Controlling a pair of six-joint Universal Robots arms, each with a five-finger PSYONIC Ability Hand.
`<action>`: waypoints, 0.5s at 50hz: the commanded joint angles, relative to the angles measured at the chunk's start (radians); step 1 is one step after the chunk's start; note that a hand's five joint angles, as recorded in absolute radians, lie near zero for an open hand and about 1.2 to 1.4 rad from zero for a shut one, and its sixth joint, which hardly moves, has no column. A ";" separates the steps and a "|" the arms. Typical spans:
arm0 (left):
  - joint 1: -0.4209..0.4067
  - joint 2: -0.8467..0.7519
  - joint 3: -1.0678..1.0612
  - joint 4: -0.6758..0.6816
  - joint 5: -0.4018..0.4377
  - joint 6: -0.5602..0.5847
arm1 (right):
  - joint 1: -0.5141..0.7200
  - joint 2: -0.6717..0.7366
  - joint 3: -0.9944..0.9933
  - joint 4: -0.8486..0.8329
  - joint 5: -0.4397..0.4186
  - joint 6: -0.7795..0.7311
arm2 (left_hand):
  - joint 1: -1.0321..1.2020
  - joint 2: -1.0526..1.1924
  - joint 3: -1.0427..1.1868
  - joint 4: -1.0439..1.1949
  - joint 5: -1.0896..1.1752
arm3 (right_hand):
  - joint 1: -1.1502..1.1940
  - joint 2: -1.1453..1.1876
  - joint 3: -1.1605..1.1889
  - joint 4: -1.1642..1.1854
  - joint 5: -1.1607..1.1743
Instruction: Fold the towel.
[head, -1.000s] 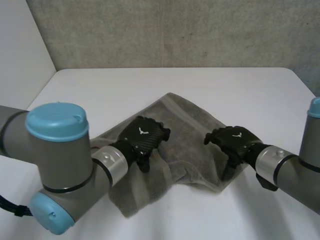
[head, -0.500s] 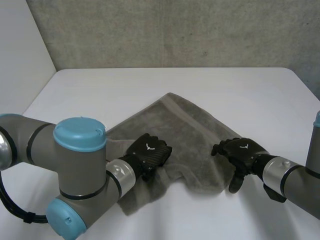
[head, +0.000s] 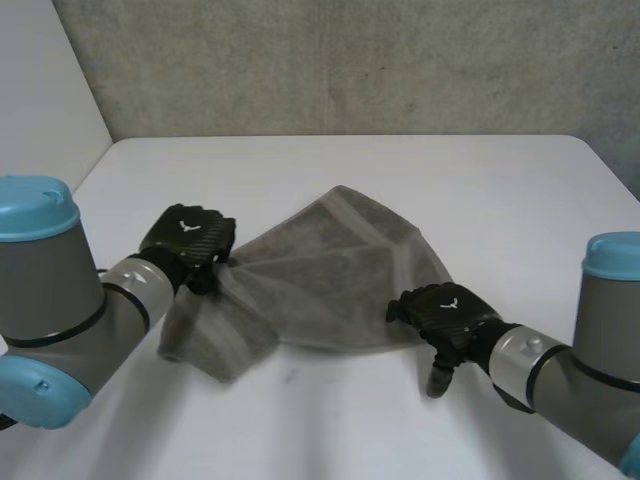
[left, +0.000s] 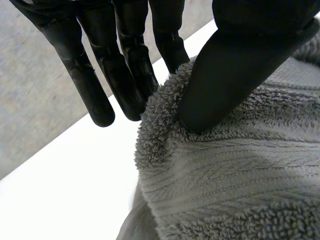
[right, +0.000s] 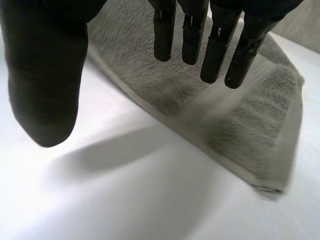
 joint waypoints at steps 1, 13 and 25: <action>0.032 -0.001 -0.040 0.001 0.009 -0.002 | 0.081 0.075 -0.069 -0.107 0.132 0.036 | 0.170 0.158 0.158 0.159 0.166 | -0.006 -0.040 -0.038 -0.009 0.028; 0.036 0.020 -0.072 0.009 0.009 -0.002 | 0.176 0.189 -0.200 -0.121 0.224 0.036 | 0.170 0.158 0.158 0.159 0.166 | 0.112 0.077 0.080 0.109 0.145; 0.128 0.017 -0.086 0.010 0.015 0.001 | 0.081 0.174 -0.254 -0.051 0.195 -0.067 | 0.147 0.135 0.135 0.136 0.143 | 0.138 0.103 0.106 0.135 0.172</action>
